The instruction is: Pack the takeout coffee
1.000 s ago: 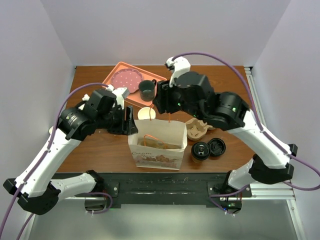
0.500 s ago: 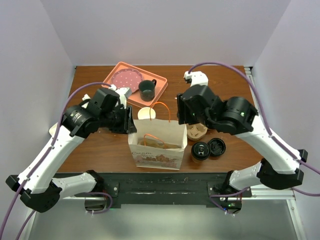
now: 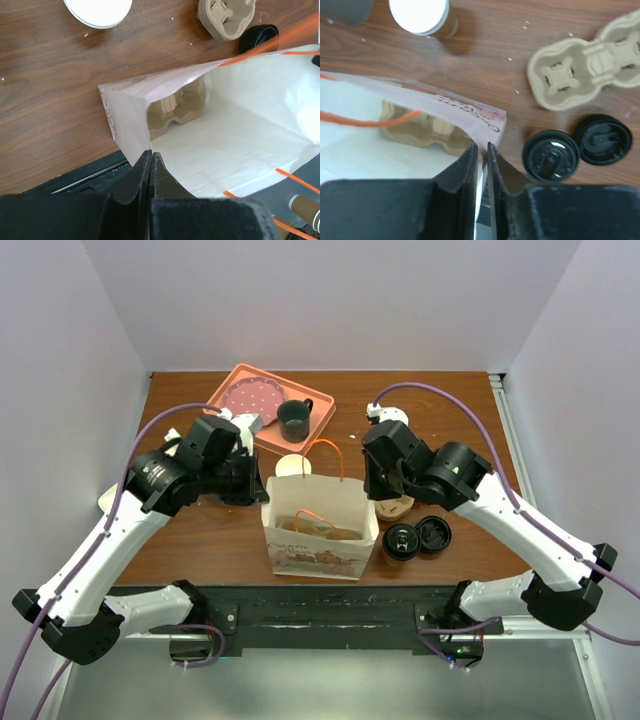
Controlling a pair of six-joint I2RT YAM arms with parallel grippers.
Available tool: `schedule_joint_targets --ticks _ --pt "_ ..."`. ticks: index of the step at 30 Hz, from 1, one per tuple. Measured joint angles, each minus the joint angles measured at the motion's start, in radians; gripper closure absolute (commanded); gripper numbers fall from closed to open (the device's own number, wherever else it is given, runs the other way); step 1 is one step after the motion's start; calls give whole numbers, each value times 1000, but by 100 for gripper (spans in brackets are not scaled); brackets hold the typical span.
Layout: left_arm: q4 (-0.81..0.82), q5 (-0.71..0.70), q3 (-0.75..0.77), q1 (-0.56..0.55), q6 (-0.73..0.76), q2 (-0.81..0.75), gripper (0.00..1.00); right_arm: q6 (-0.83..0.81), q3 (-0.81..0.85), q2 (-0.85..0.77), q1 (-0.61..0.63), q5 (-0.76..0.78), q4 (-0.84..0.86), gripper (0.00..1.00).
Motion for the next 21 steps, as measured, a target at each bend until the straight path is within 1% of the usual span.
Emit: schedule_joint_targets --ticks 2,6,9,10,12,13,16,19,21 --pt "8 -11 0 0 -10 0 100 -21 -17 -1 0 -16 53 100" --pt "10 -58 2 0 -24 0 100 -77 -24 15 -6 -21 149 100" --pt "10 -106 9 0 -33 0 89 -113 -13 37 -25 -20 204 100" --pt "10 -123 14 0 -34 0 78 -122 -10 43 -30 -18 222 100" --pt "8 -153 29 0 -35 2 66 -134 -10 50 -36 -17 251 100" --pt "8 -166 37 0 -37 3 59 -139 -10 51 -37 -16 266 100" --pt "8 -201 45 0 -44 3 54 -146 -26 42 -37 -18 323 100" --pt "10 -224 39 0 -51 0 53 -148 -101 2 -37 -22 399 100" --pt "10 -239 24 0 -51 -9 51 -150 -153 -33 -37 -22 437 100"
